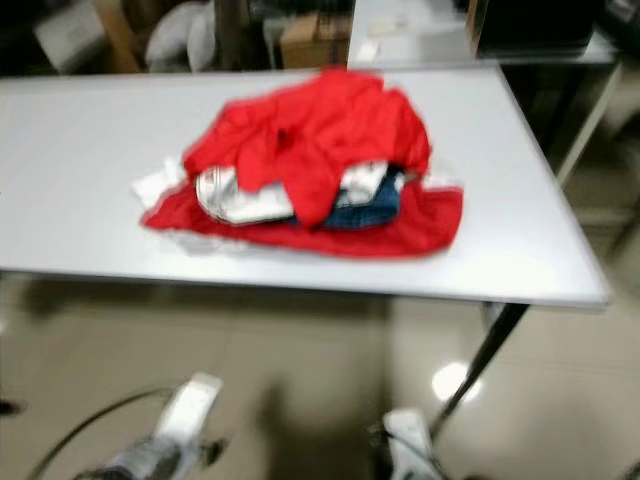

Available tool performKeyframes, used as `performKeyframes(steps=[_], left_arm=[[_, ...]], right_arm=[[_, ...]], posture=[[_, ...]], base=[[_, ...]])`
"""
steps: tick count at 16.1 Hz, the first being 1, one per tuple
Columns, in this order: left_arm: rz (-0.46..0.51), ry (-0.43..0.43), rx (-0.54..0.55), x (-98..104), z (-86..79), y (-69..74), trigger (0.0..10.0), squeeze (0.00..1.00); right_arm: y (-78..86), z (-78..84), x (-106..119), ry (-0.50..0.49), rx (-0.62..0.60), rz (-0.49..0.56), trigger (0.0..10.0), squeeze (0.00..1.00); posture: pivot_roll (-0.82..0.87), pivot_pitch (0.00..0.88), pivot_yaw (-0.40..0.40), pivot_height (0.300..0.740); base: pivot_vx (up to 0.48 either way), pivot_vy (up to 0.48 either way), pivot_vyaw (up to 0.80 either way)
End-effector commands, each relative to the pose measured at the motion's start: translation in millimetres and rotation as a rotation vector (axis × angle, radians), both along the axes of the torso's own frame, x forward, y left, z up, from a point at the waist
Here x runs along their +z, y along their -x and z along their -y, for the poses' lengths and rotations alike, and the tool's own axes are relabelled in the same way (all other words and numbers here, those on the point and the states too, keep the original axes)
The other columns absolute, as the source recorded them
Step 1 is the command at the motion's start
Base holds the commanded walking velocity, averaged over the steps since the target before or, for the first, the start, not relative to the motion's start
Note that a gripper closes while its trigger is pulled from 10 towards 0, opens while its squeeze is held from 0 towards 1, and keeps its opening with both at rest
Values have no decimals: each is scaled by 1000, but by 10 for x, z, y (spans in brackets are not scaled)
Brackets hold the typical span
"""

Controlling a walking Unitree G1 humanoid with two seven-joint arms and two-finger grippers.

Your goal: Hang hanger

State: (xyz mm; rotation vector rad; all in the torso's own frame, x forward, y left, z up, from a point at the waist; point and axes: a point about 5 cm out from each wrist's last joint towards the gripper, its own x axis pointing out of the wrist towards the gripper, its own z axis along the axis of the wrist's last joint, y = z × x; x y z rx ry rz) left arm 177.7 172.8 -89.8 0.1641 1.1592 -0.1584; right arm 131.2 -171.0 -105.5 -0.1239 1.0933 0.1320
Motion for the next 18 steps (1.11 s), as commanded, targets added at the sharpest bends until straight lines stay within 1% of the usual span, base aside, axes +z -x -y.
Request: performKeyframes(steps=[1,2,3,4,5,6,7,8,9,10,11,12,13,14,15,16,18], left_arm=[[30,32,31,-2,66,-5,10000,0],[57,60,39,-15,103,27,10000,0],[109,68,31,14,159,-32,10000,0],[155,83,32,62,221,-127,10000,0],[205,70,11,114,268,-218,10000,0],[291,23,-45,196,323,-344,10000,0],[295,32,-59,212,344,-372,10000,0],[263,61,-75,211,344,-379,10000,0],[244,46,-88,209,266,-376,10000,0],[251,23,-90,213,226,-380,10000,0],[257,-4,-90,215,161,-378,10000,0],[239,-1,-100,205,135,-363,10000,0],[224,37,-107,200,165,-352,10000,0],[217,51,-113,200,199,-356,10000,0],[227,55,-122,210,230,-371,10000,0],[252,39,-140,224,240,-390,10000,0],[252,47,-122,224,223,-392,10000,0]], right_arm=[[179,22,-60,-2,33,-86,10000,0],[138,57,-46,18,78,-86,10000,0],[125,98,-40,44,104,-89,10000,0],[119,135,-35,62,110,-90,10000,0],[107,163,-29,71,107,-87,10000,0],[72,173,-16,61,92,-73,10000,0],[58,174,-11,54,82,-68,10000,0],[39,170,-6,46,61,-60,10000,0],[27,151,-5,37,25,-52,10000,0],[27,145,-6,32,12,-50,10000,0],[31,140,-8,29,-13,-48,10000,0],[22,172,-2,29,-69,-36,10000,0],[-28,202,21,56,-49,-5,10000,0],[-78,210,42,50,-40,18,10000,0],[-102,204,54,45,-19,36,10000,0],[-99,183,55,41,17,48,10000,0],[-103,149,59,16,66,57,10000,0]], posture=[[-98,0,41,740],[-82,0,2,740],[-74,0,-21,740],[-66,0,-41,740],[-60,0,-52,740],[-50,0,-54,740],[-49,0,-52,740],[-49,0,-36,740],[-60,0,7,740],[-63,0,16,740],[-71,0,41,740],[-77,0,60,740],[-90,0,87,740],[-96,0,98,740],[-104,0,107,740],[-110,0,113,740],[-110,0,115,740]], base=[[0,0,800],[0,0,800],[0,0,800],[0,0,800],[0,0,800],[0,0,800],[0,0,800],[0,0,800],[0,0,800],[0,0,800],[0,0,800],[0,0,800],[0,0,800],[0,0,800],[0,0,800],[0,0,800],[0,0,800]])
